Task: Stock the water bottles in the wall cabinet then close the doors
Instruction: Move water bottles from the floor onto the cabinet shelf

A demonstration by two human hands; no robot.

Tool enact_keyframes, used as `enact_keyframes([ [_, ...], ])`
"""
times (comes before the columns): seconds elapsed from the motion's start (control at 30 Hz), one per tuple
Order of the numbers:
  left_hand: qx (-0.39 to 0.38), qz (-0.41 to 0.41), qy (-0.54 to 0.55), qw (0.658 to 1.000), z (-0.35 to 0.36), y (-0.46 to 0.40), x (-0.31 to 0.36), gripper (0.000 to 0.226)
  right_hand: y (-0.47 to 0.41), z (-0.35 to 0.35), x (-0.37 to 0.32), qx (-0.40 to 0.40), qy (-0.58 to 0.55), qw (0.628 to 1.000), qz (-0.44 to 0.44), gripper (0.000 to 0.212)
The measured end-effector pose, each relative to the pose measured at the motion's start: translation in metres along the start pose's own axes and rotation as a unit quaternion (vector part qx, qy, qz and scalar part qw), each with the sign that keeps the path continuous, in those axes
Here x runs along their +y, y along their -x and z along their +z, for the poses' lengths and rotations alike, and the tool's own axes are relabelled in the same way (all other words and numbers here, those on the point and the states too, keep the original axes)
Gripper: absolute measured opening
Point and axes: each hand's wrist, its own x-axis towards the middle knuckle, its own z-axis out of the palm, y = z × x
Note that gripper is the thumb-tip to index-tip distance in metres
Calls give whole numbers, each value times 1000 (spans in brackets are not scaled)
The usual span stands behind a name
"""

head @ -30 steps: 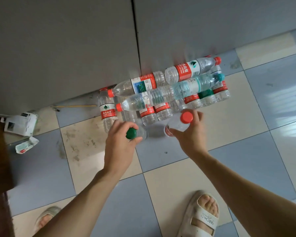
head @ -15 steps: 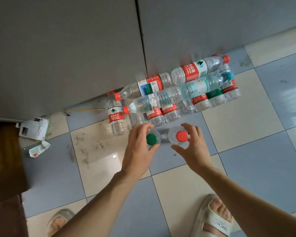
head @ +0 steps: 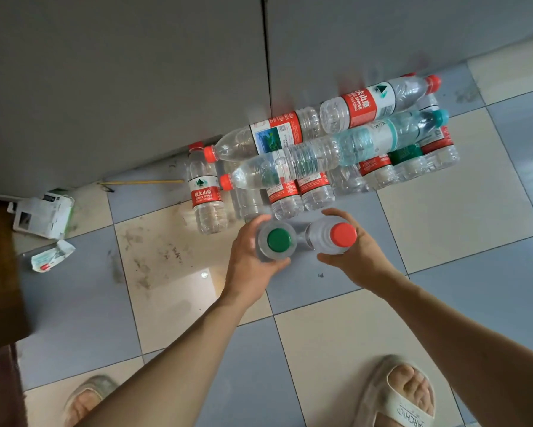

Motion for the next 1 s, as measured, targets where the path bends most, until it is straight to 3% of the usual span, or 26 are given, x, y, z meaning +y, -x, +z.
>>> enact_keyframes([
  [0.2,-4,10,15,1000,2,6,11,71,10,1,-12,24,-6,1000,14,66],
  [0.3,-10,-32,31,999,-14,22,26,70,28,-2,-36,18,-7,1000,19,68],
  [0.5,-9,-40,38,998,-79,70,106,80,83,-25,-124,2,17,1000,-17,78],
  [0.73,-20,8,9,1000,-196,125,270,77,173,-83,-297,-6,34,996,-79,84],
  [1.0,7,86,48,995,-364,200,456,70,270,-139,-536,0,38,988,-149,70],
])
